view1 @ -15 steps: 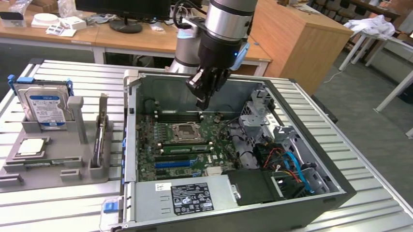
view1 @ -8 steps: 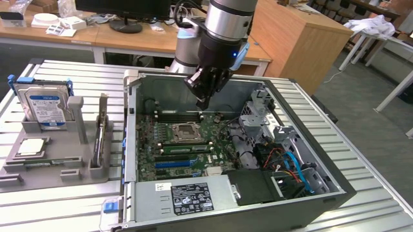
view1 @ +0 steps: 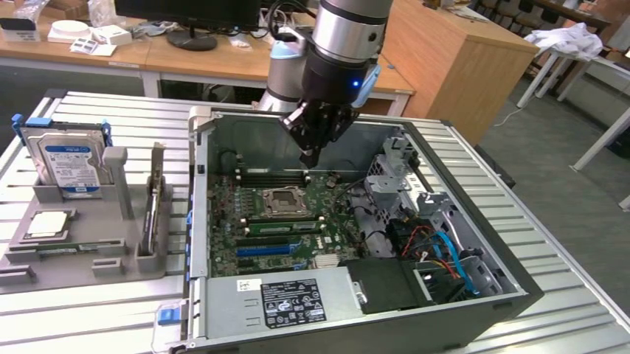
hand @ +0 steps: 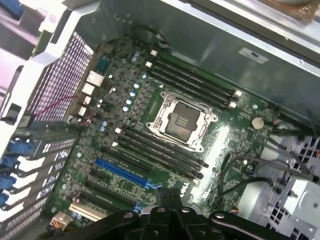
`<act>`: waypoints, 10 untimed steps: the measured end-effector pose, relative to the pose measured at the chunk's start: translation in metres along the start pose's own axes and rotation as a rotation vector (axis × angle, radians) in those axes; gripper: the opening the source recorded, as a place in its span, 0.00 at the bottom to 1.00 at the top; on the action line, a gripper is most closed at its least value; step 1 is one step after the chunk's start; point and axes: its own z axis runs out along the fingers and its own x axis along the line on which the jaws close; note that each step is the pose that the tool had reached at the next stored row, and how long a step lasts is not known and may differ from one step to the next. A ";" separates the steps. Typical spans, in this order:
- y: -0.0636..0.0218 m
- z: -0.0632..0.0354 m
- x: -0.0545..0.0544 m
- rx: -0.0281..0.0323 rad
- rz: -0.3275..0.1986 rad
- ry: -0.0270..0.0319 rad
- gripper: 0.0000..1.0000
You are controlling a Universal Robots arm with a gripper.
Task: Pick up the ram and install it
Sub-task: 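Press down the ram until it locks into place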
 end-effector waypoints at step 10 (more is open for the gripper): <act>0.0000 0.0001 0.000 0.0010 0.137 -0.0034 0.11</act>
